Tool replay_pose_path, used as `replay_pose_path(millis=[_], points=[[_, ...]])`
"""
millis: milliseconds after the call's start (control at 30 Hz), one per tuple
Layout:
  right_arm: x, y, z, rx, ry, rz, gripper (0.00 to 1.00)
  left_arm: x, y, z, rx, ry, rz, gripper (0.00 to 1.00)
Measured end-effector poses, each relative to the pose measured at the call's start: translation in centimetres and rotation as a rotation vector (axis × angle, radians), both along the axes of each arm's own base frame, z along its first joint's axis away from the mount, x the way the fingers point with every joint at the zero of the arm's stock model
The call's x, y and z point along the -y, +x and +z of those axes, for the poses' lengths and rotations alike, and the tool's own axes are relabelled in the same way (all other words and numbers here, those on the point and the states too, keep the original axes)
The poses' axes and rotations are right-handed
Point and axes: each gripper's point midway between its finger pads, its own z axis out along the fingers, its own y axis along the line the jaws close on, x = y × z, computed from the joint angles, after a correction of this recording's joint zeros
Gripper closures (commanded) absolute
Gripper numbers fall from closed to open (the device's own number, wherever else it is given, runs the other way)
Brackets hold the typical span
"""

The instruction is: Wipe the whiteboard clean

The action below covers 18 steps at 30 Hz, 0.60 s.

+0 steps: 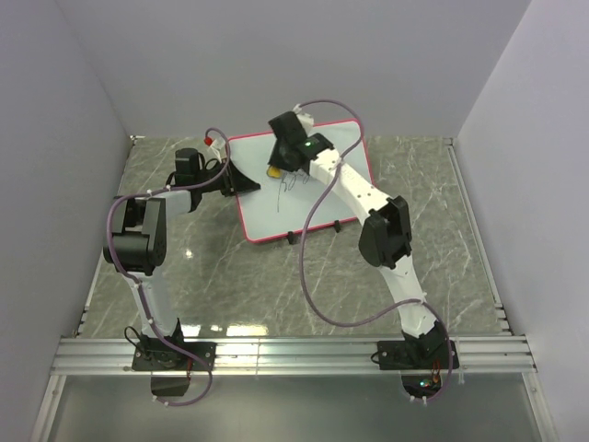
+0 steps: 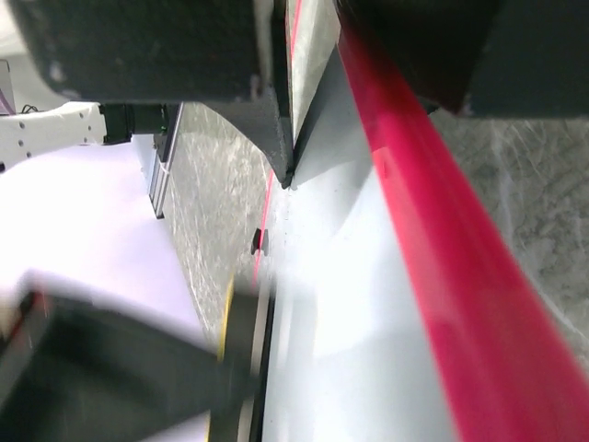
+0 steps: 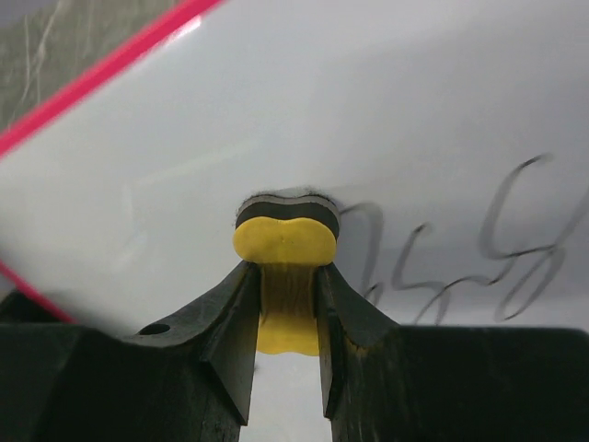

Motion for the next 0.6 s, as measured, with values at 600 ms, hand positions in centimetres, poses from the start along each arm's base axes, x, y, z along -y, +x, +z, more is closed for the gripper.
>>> replay_pose_path(millis=[600], points=[[7.3, 5.0, 0.3, 0.040, -0.005, -0.152, 1.00, 0.5, -0.5, 0.3, -0.027, 0.006, -0.007, 1.00]])
